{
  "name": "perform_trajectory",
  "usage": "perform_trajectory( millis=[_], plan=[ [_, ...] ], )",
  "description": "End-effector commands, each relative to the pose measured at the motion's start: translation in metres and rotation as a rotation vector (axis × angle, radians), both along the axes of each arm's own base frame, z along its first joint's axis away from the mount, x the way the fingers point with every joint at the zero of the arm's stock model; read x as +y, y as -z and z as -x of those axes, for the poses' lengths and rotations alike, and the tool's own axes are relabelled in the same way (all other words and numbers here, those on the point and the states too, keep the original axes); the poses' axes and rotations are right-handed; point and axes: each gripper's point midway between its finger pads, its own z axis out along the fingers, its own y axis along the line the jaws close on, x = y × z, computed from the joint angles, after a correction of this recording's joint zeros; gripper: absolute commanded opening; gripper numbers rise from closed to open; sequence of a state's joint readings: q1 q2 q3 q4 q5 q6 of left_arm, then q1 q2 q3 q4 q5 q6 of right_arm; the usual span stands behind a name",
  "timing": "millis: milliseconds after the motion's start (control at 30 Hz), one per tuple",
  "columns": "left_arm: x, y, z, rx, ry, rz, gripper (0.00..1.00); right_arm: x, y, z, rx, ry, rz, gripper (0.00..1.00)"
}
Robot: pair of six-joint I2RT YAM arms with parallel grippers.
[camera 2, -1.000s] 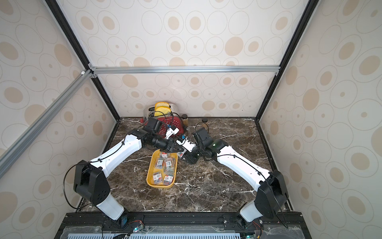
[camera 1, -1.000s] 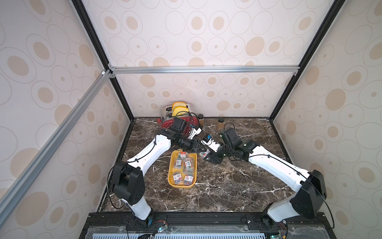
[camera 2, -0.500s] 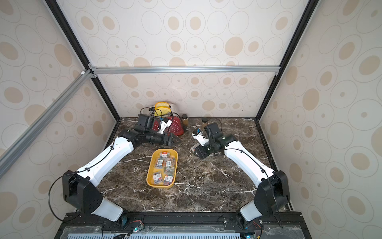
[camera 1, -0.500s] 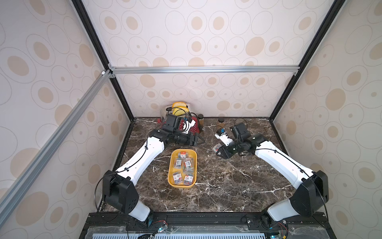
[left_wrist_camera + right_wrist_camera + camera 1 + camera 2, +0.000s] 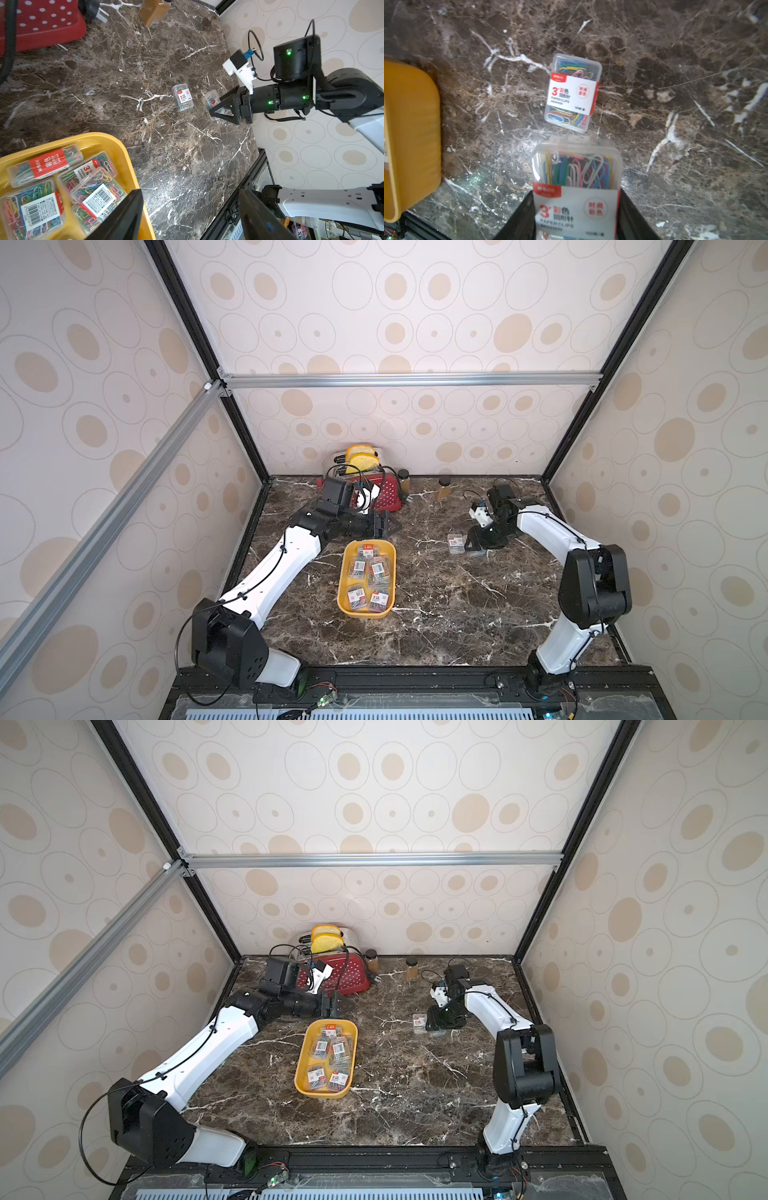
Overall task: Take the paper clips out of the storage box
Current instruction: Place the boxed paper clips at the center of the board.
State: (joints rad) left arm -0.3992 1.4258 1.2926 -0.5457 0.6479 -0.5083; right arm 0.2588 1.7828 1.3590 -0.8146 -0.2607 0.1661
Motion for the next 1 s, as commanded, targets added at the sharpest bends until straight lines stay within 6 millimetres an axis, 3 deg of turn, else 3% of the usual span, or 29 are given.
perform_trajectory(
  millis=[0, 367, 967],
  plan=[
    [0.003, -0.016, 0.005, -0.050, -0.008, 0.015, 0.75, -0.012, -0.001, -0.024, -0.043, 0.053, 0.020, 0.27],
    [0.002, -0.012, 0.005, -0.038, 0.011, 0.006, 0.75, -0.018, 0.028, -0.050, -0.019, 0.118, 0.023, 0.29],
    [-0.001, -0.007, 0.001, -0.023, 0.032, -0.014, 0.75, -0.008, 0.051, -0.052, 0.037, 0.155, -0.028, 0.37]
  ],
)
